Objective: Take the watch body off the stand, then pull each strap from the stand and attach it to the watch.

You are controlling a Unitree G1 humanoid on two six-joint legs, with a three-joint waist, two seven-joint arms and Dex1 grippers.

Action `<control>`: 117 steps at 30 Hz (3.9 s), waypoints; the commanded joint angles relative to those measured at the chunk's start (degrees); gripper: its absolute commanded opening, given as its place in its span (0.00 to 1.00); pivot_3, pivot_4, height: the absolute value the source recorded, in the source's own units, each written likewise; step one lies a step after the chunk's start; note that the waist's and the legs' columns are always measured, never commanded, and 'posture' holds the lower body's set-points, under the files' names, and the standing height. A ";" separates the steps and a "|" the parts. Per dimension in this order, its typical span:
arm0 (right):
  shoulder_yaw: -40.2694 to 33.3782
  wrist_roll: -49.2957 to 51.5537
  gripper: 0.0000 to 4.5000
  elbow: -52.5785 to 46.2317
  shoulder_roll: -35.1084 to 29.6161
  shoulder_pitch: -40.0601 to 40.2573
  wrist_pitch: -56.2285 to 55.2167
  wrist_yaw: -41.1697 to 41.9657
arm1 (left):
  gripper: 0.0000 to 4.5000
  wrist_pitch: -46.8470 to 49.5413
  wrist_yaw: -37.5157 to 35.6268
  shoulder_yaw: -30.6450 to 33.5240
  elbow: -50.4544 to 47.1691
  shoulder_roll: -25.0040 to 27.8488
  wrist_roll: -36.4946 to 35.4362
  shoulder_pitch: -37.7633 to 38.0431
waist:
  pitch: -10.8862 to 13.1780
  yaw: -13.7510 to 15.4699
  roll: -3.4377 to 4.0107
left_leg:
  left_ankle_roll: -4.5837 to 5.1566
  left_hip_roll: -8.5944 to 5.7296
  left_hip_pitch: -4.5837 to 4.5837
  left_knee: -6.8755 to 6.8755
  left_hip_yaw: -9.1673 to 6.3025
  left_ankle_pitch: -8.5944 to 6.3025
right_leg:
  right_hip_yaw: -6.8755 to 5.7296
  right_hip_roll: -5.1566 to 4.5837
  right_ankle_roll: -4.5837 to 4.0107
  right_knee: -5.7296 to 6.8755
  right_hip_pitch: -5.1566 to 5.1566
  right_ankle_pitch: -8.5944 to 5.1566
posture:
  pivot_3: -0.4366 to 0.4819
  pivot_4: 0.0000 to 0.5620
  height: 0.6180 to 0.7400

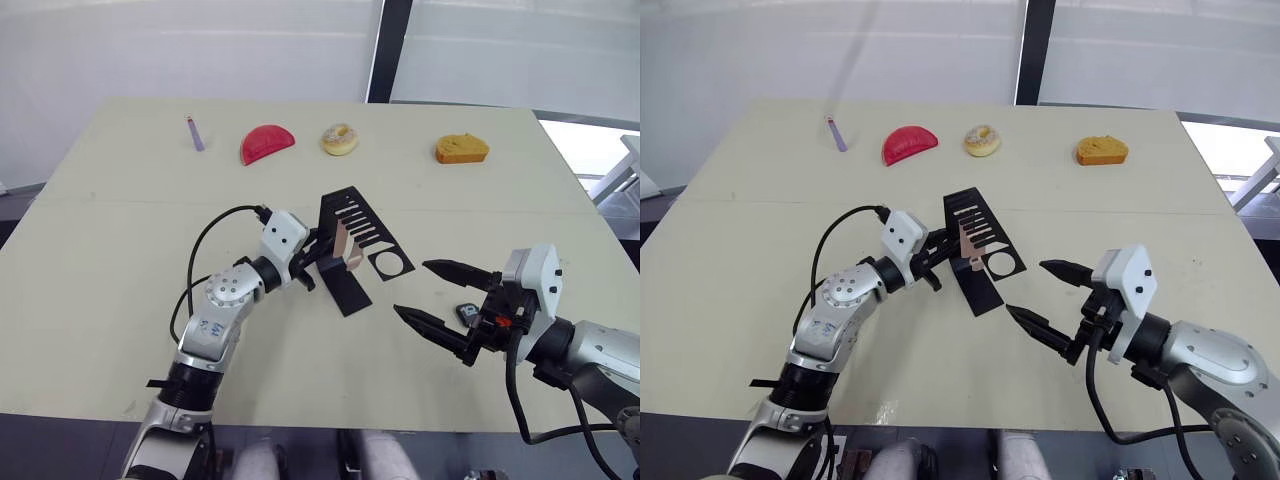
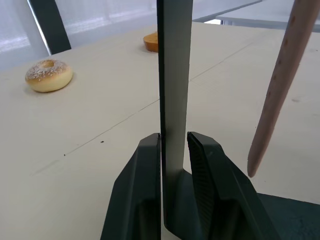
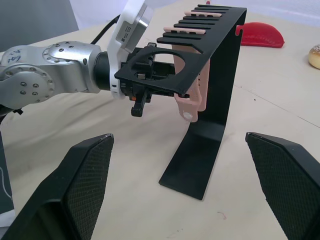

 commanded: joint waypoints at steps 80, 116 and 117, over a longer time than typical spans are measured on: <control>32.17 -34.80 0.01 -6.54 27.87 -20.00 16.76 -40.34 | 0.00 1.11 14.85 -3.00 -7.66 -12.03 7.10 4.45 | -0.02 -0.20 0.02 | 0.01 0.01 -0.72 0.11 0.07 0.07 | 0.01 -0.04 -0.01 0.25 -0.88 0.01 | 0.48 0.27 0.98; 12.77 -19.49 0.00 -5.39 11.16 -5.33 6.05 -5.30 | 0.99 13.10 4.40 2.35 -17.13 -3.17 -2.40 8.04 | -0.01 -0.34 0.01 | 0.01 -0.02 -0.65 0.10 0.05 0.07 | 0.03 -0.03 0.00 0.30 -0.85 0.01 | 0.48 0.27 0.98; 12.08 -18.65 0.00 -4.42 10.54 -5.71 5.70 -4.06 | 0.99 13.99 2.65 3.22 -18.64 -1.64 -4.11 8.87 | -0.01 -0.31 0.01 | 0.01 -0.01 -0.64 0.10 0.05 0.08 | 0.03 -0.03 -0.01 0.31 -0.85 0.01 | 0.48 0.27 0.98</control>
